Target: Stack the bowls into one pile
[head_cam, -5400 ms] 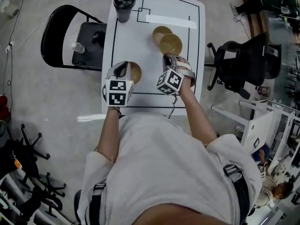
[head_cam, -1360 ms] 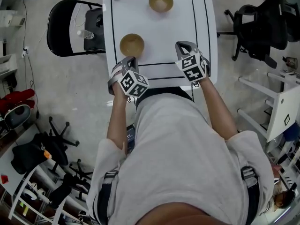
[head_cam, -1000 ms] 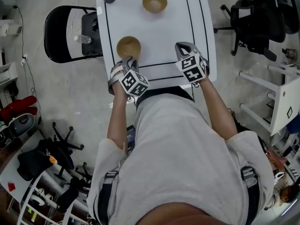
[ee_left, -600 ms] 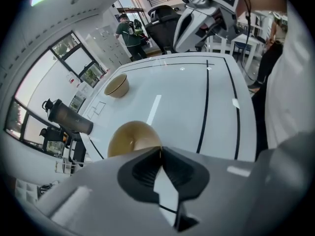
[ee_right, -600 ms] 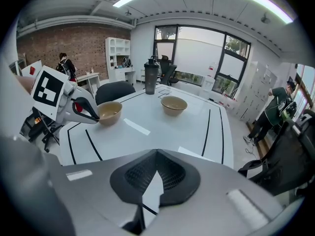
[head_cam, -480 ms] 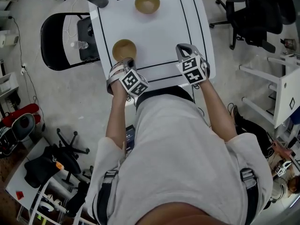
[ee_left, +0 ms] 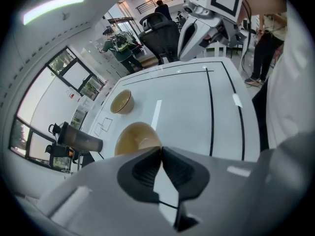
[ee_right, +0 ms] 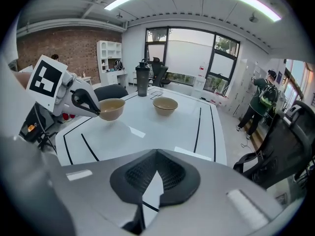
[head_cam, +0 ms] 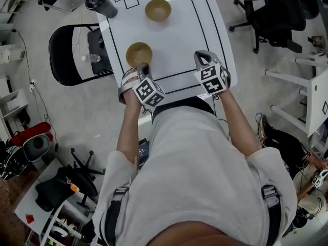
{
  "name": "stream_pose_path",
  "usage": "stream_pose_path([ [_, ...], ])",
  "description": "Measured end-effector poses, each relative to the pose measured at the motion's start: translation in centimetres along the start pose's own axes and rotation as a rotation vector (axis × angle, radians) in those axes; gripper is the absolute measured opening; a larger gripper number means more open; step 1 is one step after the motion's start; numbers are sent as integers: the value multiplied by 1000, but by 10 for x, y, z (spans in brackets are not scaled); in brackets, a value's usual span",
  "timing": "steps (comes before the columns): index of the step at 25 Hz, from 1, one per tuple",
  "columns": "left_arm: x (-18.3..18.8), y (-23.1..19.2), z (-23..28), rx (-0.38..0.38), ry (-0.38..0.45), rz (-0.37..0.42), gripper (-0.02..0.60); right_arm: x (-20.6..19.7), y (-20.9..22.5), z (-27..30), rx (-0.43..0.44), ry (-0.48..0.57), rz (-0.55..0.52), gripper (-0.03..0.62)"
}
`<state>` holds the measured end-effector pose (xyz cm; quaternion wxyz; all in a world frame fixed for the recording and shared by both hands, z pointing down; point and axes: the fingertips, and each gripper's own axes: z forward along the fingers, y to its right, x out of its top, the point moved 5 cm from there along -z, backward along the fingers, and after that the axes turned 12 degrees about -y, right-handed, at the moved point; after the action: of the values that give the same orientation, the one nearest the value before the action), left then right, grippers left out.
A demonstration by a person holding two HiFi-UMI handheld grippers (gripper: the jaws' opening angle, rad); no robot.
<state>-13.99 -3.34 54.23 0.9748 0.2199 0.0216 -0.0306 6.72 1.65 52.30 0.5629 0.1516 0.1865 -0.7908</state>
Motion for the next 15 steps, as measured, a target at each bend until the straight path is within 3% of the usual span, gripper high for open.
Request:
stream_pose_path([
  [6, 9, -30, -14, 52, 32, 49, 15, 6, 0, -2, -17, 13, 50, 0],
  [15, 38, -58, -24, 65, 78, 152, 17, 7, 5, -4, -31, 14, 120, 0],
])
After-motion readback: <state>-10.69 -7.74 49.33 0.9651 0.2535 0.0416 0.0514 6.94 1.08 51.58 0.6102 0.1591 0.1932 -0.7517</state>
